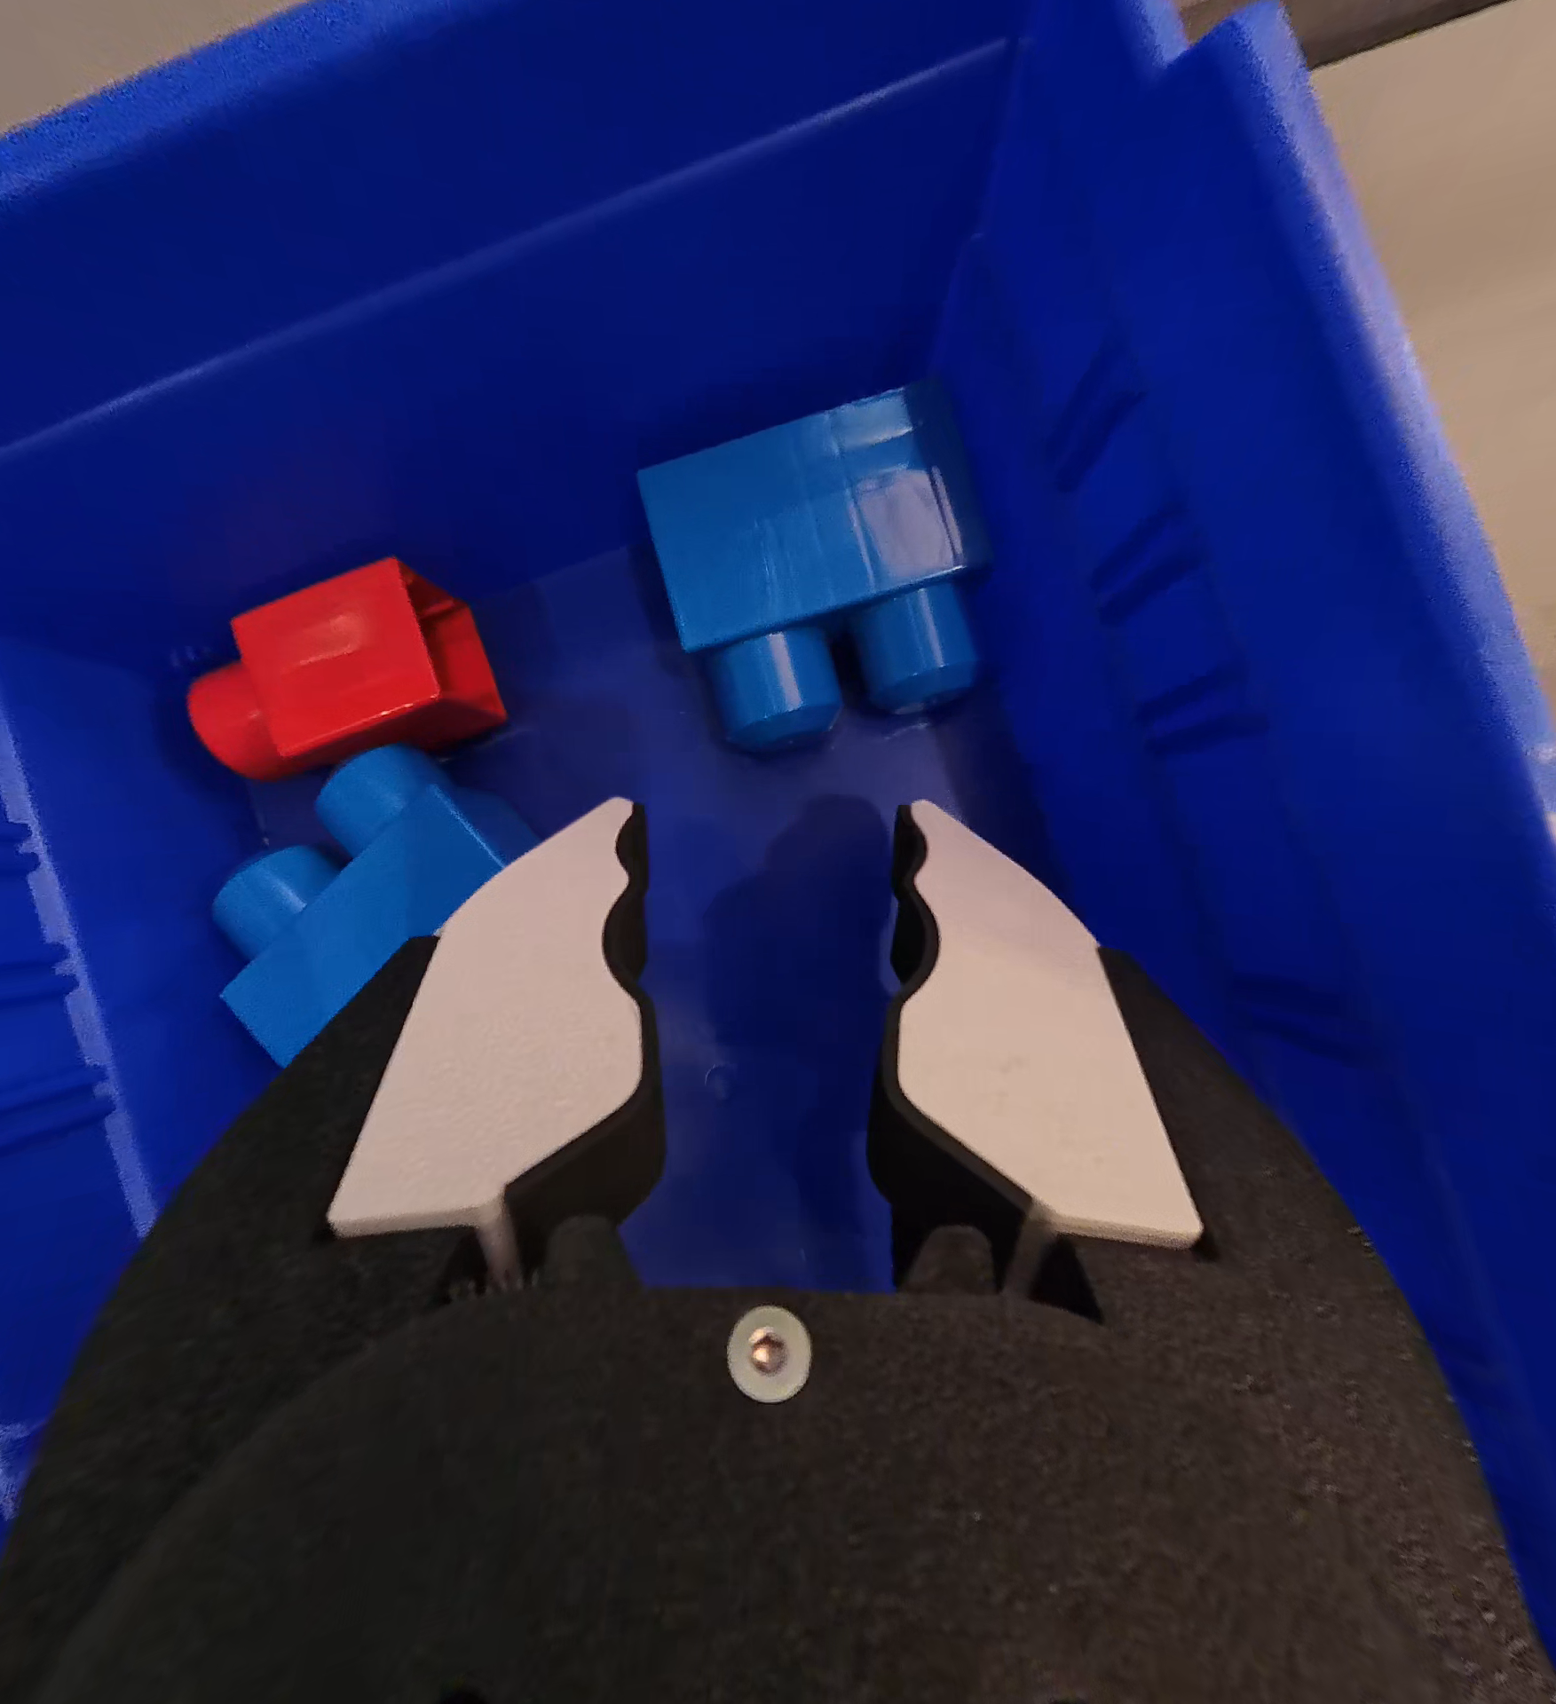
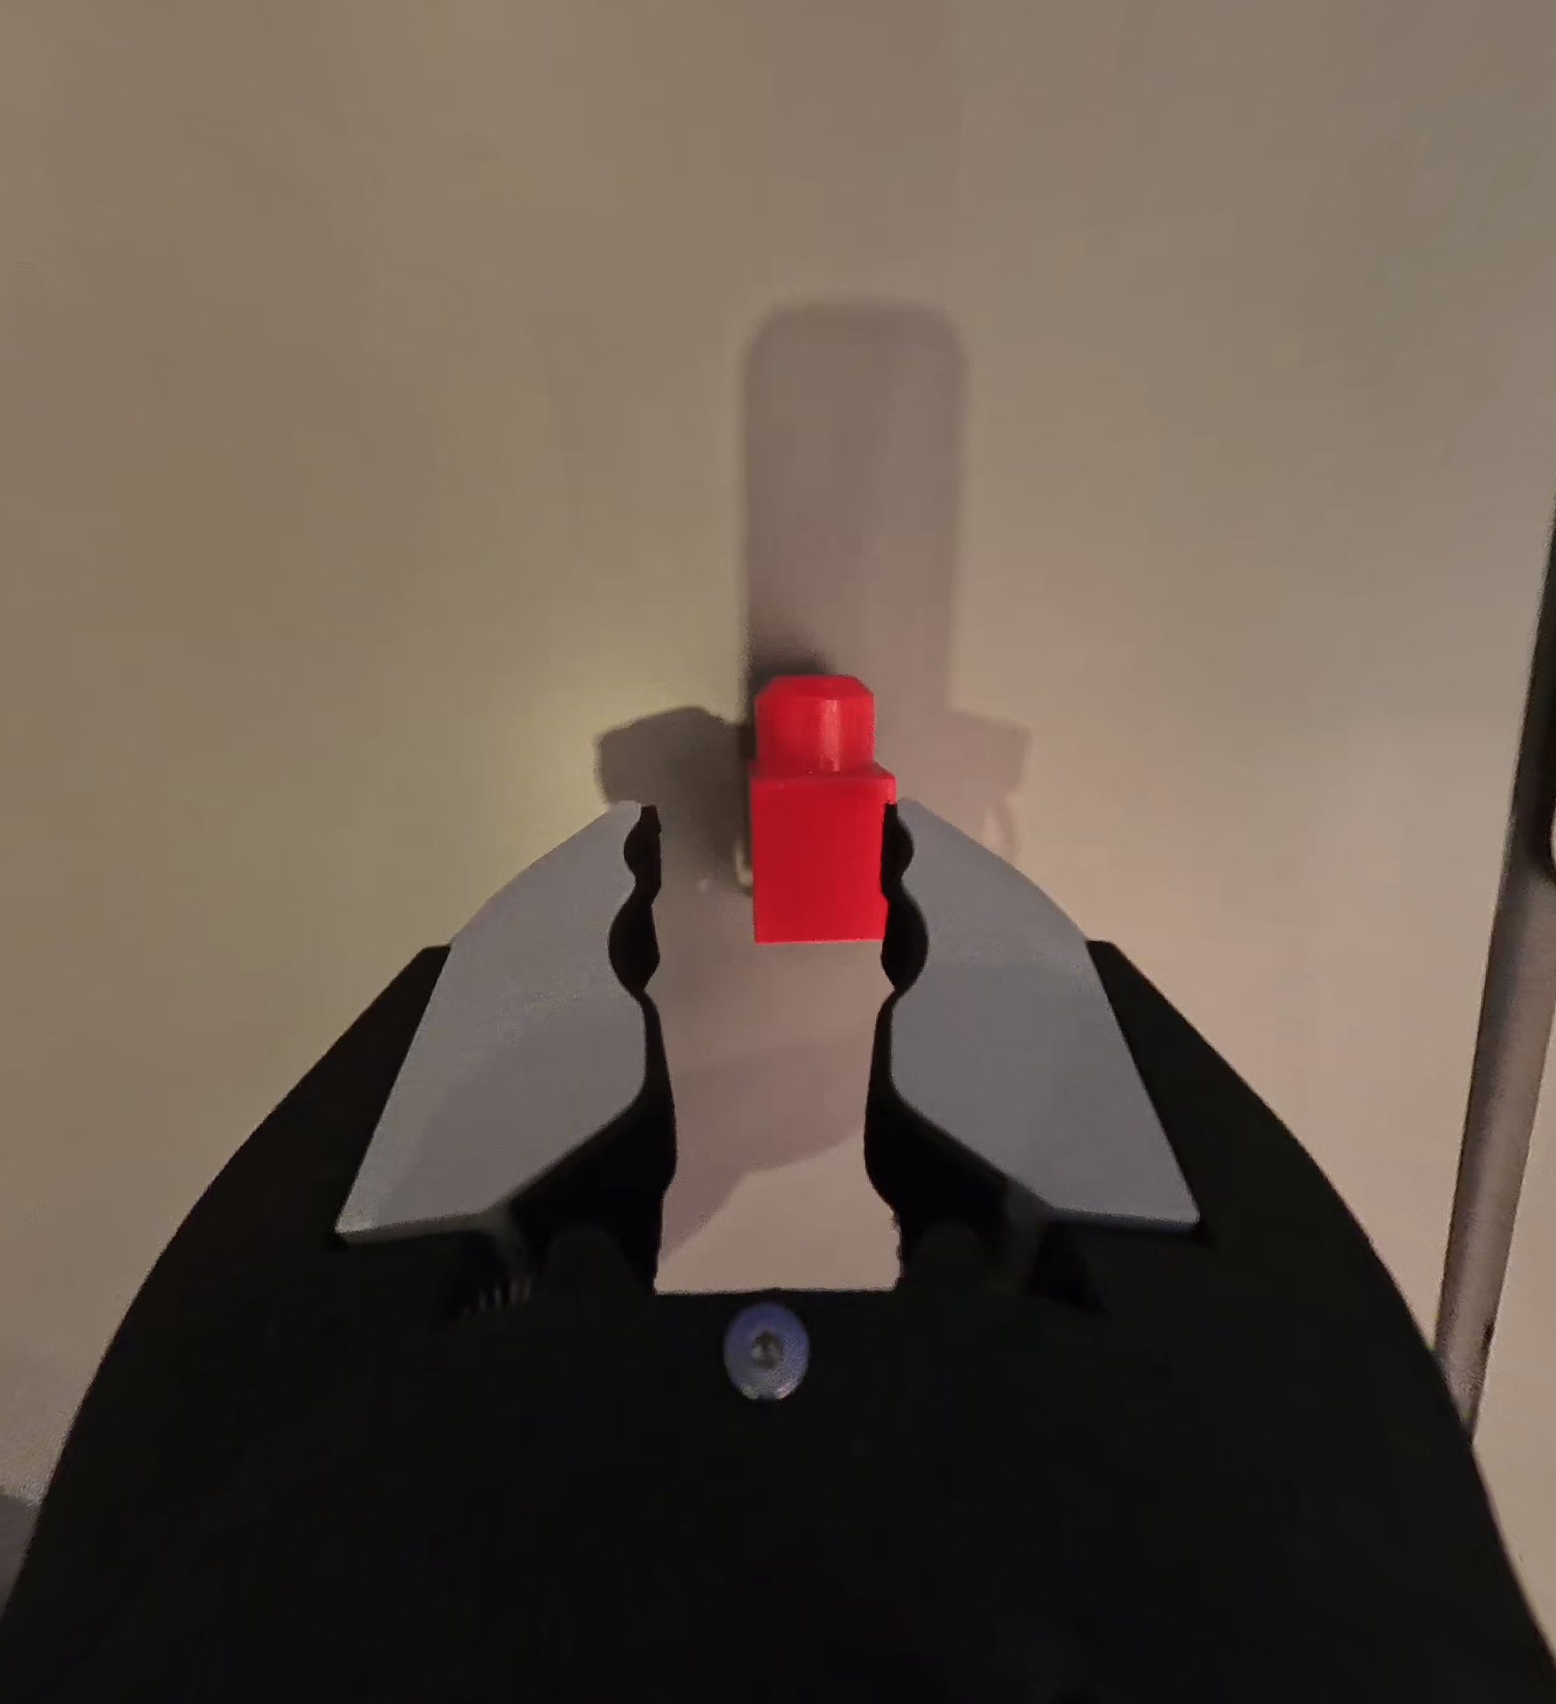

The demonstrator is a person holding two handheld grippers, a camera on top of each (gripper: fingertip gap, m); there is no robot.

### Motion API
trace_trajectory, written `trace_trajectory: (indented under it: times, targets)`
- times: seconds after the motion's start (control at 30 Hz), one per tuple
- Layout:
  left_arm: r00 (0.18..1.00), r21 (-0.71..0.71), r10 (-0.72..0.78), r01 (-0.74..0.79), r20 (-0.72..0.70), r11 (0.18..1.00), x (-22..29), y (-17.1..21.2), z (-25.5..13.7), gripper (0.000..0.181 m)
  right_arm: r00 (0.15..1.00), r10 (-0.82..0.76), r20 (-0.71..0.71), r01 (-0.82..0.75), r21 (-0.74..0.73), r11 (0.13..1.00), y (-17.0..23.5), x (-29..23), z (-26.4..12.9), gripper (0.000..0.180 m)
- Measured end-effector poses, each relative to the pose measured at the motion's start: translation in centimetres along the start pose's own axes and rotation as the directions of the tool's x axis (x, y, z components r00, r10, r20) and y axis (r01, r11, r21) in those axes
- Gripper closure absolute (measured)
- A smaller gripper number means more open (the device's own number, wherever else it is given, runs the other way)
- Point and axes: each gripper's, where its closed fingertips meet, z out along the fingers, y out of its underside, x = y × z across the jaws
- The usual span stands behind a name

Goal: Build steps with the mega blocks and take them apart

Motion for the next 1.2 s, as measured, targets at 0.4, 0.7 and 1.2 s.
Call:
trace_trajectory:
  times: [0.4,0.7,1.2]
  targets:
    - [0.998,-0.011,-0.022,0.023,0.062,1.0,-1.3,-1.2,2.3,0.13,0.981,-0.004,-0.193,0.07,0.337,0.939,-2.1,-1.6,-8.7,0.13]
    - [1.0,0.018,-0.01,0.01,0.024,1.0,-0.9,-1.4,2.3,0.144,0.984,0.011,-0.176,0.05,0.339,0.939,-1.5,-0.9,-8.3,0.13]
    - [0.986,-0.133,0.087,-0.106,-0.14,0.985,0.4,2.5,-0.3,0.152,0.985,-0.002,-0.171,0.052,0.293,0.955,-0.5,-0.7,-7.2,0.13]
